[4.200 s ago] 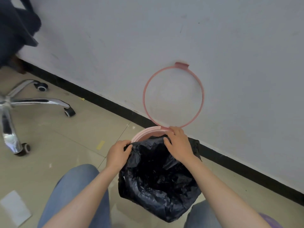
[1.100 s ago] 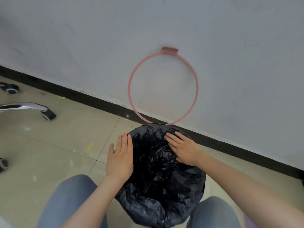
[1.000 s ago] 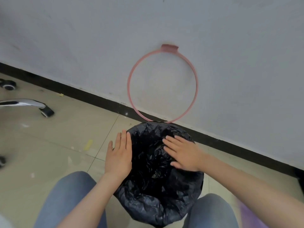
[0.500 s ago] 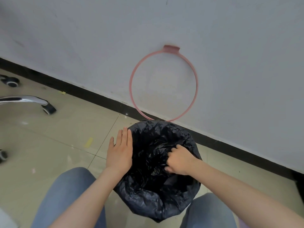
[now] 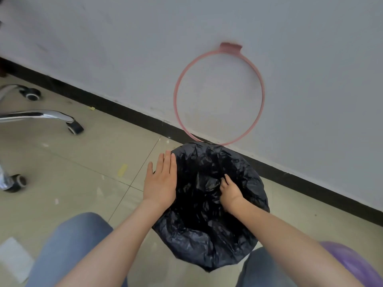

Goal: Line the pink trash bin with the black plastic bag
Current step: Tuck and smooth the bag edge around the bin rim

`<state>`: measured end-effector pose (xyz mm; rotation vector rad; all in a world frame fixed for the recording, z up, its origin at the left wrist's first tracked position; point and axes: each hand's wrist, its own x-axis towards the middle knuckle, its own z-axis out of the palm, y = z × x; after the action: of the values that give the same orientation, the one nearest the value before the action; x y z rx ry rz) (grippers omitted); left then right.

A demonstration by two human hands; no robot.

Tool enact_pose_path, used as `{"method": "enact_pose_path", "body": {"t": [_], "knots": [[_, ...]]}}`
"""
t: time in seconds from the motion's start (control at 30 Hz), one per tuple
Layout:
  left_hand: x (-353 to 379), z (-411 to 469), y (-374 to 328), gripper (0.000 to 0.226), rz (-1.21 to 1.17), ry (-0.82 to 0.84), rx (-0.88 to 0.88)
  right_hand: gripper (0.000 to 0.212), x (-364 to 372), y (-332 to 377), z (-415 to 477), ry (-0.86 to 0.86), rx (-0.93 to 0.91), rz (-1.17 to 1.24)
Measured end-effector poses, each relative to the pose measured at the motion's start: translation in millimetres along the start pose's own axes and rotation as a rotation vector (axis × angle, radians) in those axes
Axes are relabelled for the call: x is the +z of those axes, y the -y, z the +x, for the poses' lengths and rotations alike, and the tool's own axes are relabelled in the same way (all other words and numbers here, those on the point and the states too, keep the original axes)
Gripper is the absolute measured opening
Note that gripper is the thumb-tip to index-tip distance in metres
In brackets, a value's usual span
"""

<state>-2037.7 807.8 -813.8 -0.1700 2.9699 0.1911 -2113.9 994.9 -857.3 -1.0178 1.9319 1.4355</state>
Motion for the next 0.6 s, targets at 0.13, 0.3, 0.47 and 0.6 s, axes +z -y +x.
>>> {"method": "enact_pose_path", "body": {"t": [0.13,0.3,0.47,0.6], "knots": [[1,1,0,0.08,-0.005,-0.013,-0.002,0.043,-28,15,-13,-0.265,-0.187,0.309],[1,0,0,0.08,0.001,-0.021,0.0,0.06,-8,21,-9,0.165,-0.33,0.368],[2,0,-1,0.081,0.015,-0.034,0.008,0.051,4,14,-27,0.087,-0.273,0.494],[2,0,-2,0.082,0.015,-0.039,0.006,0.041,-35,9,-58,-0.124,-0.292,1.191]]}}
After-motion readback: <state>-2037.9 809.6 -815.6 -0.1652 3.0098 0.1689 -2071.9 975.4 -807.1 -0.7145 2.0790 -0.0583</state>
